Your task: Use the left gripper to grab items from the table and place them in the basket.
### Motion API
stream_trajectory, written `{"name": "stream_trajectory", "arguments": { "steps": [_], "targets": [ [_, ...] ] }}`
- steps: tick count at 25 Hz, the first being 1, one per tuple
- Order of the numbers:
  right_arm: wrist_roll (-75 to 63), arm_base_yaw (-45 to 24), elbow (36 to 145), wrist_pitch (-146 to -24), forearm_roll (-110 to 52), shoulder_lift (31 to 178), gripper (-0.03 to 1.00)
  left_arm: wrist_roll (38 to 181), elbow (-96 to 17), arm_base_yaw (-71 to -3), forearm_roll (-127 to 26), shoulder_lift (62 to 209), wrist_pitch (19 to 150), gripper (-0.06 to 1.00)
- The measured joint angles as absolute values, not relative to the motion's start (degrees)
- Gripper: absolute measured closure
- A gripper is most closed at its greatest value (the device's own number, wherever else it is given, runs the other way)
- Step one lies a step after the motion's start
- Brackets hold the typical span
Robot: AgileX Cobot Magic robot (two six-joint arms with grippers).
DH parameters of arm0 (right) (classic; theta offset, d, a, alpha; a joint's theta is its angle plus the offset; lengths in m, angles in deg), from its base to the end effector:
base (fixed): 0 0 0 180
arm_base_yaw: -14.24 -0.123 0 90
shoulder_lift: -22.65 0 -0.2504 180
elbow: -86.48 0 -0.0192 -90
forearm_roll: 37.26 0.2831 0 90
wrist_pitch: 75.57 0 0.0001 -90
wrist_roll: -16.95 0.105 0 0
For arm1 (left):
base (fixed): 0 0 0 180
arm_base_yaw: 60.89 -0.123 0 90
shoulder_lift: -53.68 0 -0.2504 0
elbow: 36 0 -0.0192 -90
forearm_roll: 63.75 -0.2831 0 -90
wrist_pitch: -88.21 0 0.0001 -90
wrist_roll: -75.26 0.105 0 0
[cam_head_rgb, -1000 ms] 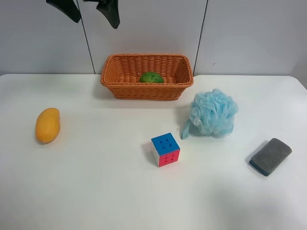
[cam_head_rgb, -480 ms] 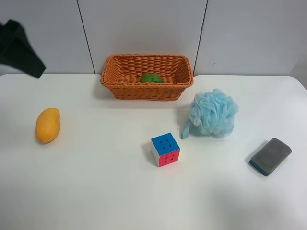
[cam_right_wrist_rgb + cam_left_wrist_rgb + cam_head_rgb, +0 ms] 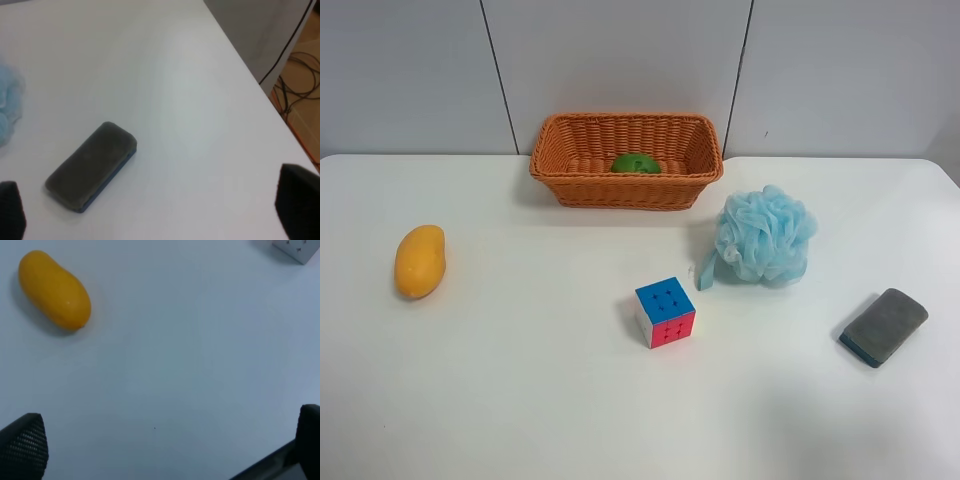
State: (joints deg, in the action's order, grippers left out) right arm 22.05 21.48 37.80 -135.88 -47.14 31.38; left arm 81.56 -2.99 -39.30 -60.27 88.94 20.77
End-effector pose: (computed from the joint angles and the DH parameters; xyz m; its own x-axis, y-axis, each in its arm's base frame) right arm 0.0703 -0.0247 0.2819 -0.4550 0.0608 -0.8884 0.2573 0.9641 -0.0659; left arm 0.1137 -0.0513 0.3151 -0.6277 0.3413 -0.6996 0.4598 0.8878 0.0205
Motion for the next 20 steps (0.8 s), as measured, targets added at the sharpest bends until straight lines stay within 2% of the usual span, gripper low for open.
{"name": "stream_trajectory", "arguments": {
  "steps": [3, 10, 20],
  "targets": [
    [22.05, 21.48, 37.80, -135.88, -47.14, 31.38, -0.02, 81.56, 1.87, -41.14, -60.27, 82.62, 23.25, -0.05],
    [22.05, 21.48, 37.80, -135.88, -47.14, 31.38, -0.02, 81.56, 10.24, -50.82, -59.37, 72.51, 26.83, -0.05],
    [22.05, 21.48, 37.80, -135.88, -47.14, 31.38, -0.02, 81.80, 10.79, -58.11, -58.81, 62.77, 27.05, -0.05]
  ]
}}
